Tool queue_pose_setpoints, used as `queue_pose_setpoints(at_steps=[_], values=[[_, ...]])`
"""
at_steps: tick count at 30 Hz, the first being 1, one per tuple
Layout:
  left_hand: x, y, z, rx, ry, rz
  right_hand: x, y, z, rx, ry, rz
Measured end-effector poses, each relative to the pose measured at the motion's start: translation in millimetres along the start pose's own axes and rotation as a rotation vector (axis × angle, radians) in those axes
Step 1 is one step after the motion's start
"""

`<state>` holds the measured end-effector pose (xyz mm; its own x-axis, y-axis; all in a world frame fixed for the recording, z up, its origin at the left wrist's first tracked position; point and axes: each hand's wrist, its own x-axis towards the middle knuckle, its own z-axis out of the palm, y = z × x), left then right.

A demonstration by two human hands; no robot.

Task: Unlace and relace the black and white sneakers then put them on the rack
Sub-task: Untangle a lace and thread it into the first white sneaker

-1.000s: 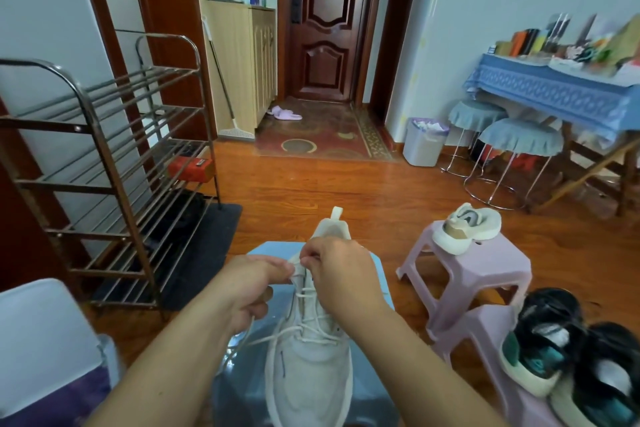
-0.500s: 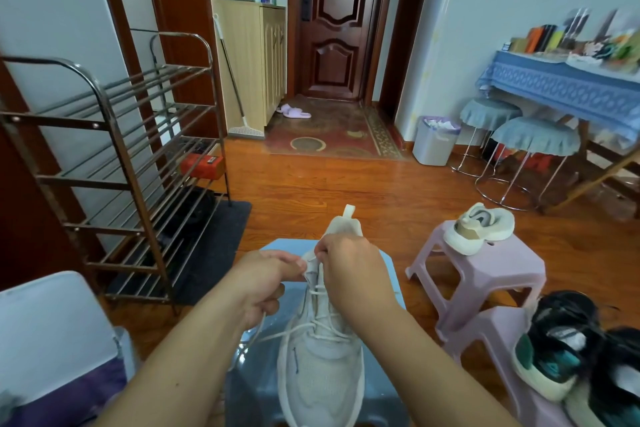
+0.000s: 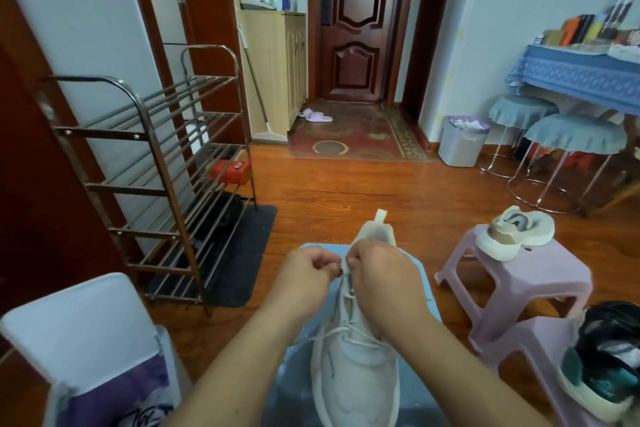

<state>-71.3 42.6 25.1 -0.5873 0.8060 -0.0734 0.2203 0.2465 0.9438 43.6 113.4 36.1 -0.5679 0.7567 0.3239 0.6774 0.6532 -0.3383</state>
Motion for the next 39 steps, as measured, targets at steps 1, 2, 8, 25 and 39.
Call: queue_pose_setpoints(at_steps=[1,2,8,25,39], values=[[-0.7,-0.2,-1.9,-0.056,-0.004,-0.021,0.8,-2.0,-0.1,0.011,0.003,0.035],[-1.2,0.1,-2.2,-0.1,-0.006,-0.044,0.9,-3.2,-0.9,0.01,-0.004,0.058],[5.2,-9.5,-3.1,-0.352,-0.071,-0.273,6.2,-2.7,2.5,0.02,-0.039,0.052],[21.3,-21.8,-107.0,-0.827,0.818,-0.161,10.4,17.7,-14.9,0.468,-0.229,0.096],[-46.1,80.8,32.1,-0.229,-0.157,0.409,-10.5,41.4,-56.2,1.66,-0.248,0.228]])
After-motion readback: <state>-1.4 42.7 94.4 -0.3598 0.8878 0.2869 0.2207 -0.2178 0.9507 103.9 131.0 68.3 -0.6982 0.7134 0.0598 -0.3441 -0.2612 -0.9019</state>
